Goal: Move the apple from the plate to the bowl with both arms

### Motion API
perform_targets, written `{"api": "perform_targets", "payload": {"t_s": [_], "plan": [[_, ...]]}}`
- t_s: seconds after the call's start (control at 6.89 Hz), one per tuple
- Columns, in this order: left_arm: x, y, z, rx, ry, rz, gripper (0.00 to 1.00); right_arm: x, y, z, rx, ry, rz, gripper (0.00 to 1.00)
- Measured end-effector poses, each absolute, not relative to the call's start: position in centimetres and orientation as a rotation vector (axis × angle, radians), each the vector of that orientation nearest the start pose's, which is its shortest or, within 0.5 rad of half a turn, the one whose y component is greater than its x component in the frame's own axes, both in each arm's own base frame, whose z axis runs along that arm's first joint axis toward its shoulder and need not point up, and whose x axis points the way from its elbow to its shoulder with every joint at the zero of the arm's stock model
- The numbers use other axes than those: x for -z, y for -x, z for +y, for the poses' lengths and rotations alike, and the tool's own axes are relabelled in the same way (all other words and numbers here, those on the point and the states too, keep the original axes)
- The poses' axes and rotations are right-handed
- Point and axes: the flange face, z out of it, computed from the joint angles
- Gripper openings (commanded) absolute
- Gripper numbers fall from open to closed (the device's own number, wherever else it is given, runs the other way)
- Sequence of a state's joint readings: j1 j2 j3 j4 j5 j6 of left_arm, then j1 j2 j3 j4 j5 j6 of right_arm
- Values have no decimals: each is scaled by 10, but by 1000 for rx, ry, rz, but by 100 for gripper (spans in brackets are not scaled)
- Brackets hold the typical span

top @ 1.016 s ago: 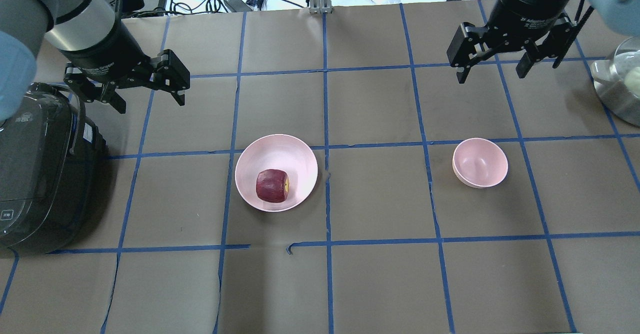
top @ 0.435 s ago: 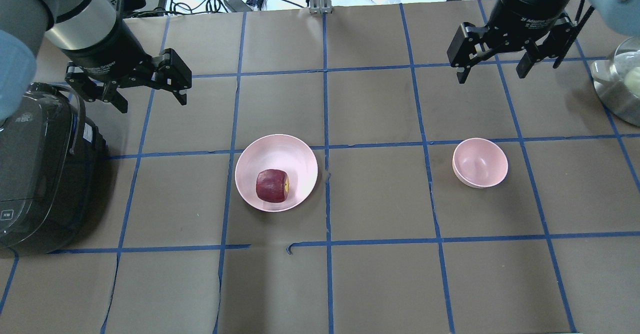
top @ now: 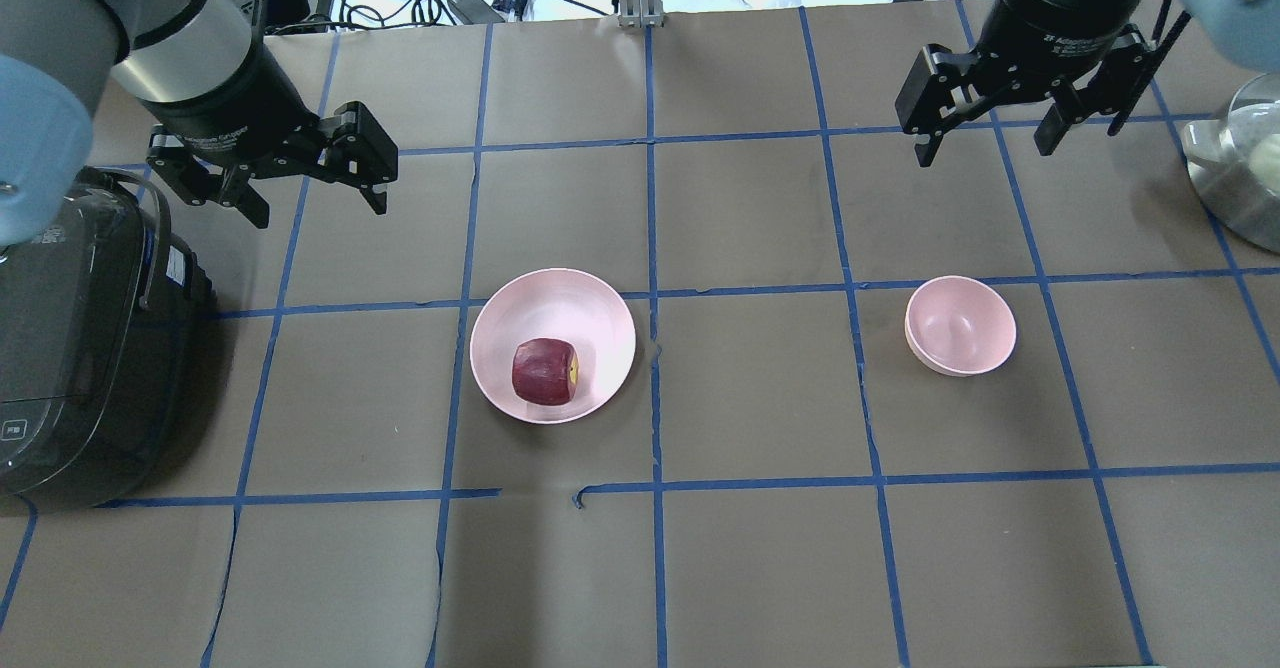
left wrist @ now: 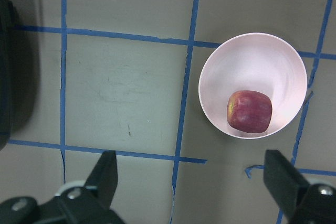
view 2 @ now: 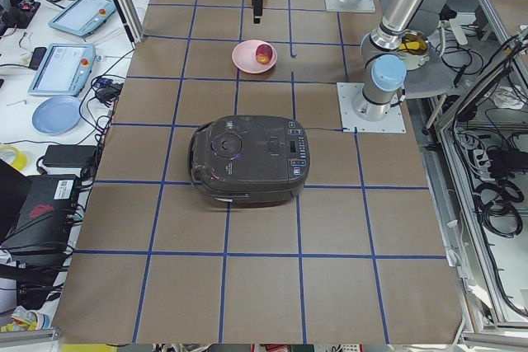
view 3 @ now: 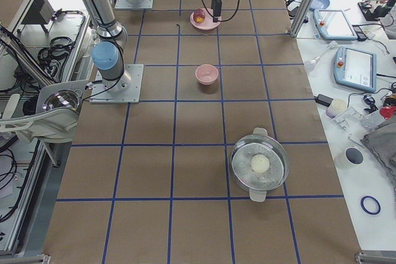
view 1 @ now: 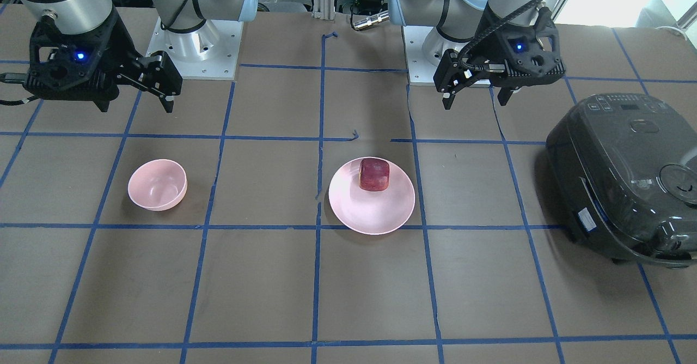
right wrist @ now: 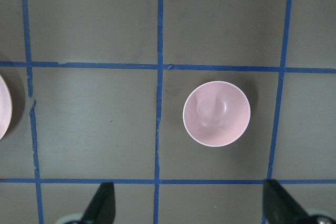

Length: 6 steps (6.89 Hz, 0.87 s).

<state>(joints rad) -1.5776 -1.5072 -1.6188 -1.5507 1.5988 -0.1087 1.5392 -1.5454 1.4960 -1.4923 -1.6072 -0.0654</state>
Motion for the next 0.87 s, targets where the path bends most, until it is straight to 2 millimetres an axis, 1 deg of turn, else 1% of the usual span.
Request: {"api": "perform_targets", "payload": {"t_s": [0.58,0.73,0.87], "plan": [[-500,137,-465,67,141,3113,100,-496,-114,-506,-85,48,3176,100],[-500,137,-465,69,142,3113,100,-493,-114,-508,-92,39,3176,100],[-501,136,-465,72,148,3113,100,-485,-114,-510,-116,35,3173,100]]}}
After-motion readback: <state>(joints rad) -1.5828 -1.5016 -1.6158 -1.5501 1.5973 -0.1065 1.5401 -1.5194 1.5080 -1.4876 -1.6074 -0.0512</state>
